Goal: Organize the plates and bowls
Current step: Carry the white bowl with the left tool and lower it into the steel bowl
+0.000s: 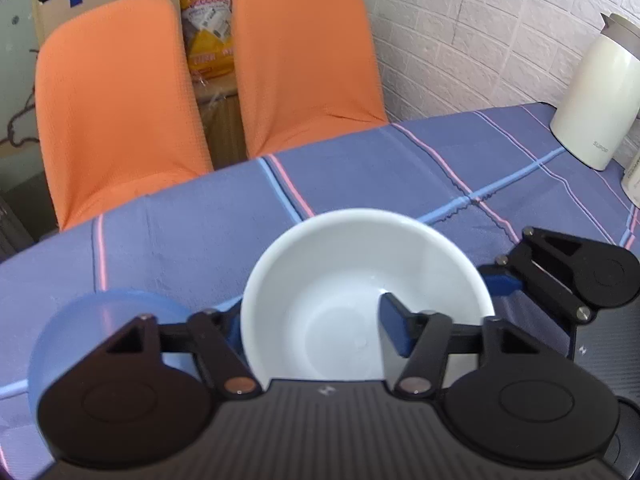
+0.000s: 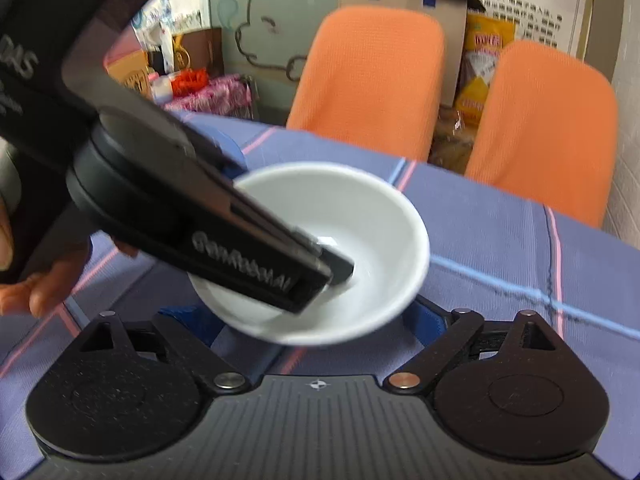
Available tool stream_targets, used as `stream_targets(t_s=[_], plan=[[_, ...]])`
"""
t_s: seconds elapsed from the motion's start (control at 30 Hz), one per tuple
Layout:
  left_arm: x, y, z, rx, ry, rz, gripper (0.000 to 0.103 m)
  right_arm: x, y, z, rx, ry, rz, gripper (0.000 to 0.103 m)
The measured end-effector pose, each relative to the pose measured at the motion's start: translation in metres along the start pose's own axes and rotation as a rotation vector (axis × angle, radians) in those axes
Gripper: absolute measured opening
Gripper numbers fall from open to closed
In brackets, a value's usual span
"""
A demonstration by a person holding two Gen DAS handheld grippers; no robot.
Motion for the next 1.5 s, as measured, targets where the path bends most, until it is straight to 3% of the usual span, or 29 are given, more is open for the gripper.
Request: stream_targets(t_s=[0.37, 0.63, 0.87, 1.13, 1.3, 1.5], plan=[[0.007, 0.017, 0.0, 0.02, -0.023, -0.016, 0.053, -0.007, 0.014, -0.007, 0.048, 0.028, -0.01, 0.081], [0.026, 0.049, 0.006, 0.033, 0.0, 0.009, 0.053, -0.02, 0.049, 0.002, 0.058, 0.058, 0.01, 0.081], [0.077, 0.103, 0.022, 0.047, 0.007, 0.031, 0.053, -0.046, 0.111, 0.036, 0.056, 0.056, 0.026, 0.081], [0.161, 0.149, 0.063, 0.044, -0.027, 0.087, 0.053, -0.058, 0.177, 0.092, 0.024, 0.05, 0.064, 0.082], [0.206, 0.163, 0.091, 0.034, -0.049, 0.123, 0.053, -0.056, 0.198, 0.124, 0.003, 0.026, 0.074, 0.083], [0.229, 0.161, 0.119, -0.003, -0.078, 0.116, 0.055, -0.057, 0.198, 0.153, -0.039, -0.001, 0.062, 0.082]])
Point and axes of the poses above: each gripper's, at about its wrist camera, not at the fingertips, and y roughly against the way its jaws point, x to its right, z to its underside, the point moved 6 cm from there along -y, roughly the way its jaws point, and after that the axes turned 15 degrees about -y, right-handed, at the moved point
